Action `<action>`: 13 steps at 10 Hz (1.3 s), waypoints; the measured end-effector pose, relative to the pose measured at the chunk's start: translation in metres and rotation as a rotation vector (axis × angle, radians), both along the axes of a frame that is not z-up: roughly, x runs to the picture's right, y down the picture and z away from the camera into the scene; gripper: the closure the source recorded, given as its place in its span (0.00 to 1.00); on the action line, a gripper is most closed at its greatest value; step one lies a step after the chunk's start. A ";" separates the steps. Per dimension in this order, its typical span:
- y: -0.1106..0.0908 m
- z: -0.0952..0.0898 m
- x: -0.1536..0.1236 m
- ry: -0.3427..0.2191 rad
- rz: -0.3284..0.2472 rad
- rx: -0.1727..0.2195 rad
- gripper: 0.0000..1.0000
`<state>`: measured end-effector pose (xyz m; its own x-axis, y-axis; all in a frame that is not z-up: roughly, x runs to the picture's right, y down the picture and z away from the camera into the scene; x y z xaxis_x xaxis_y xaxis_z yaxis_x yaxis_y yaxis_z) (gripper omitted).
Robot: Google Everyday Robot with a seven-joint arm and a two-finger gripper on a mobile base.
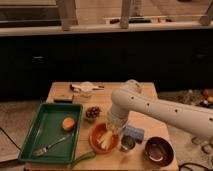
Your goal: Place banana in red bowl
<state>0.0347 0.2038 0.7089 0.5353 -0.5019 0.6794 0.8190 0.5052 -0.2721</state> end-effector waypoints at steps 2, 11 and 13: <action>0.004 0.002 -0.002 -0.002 -0.013 -0.016 0.32; -0.004 0.000 -0.002 0.002 -0.030 -0.018 0.20; -0.013 -0.002 0.002 0.012 -0.030 0.004 0.20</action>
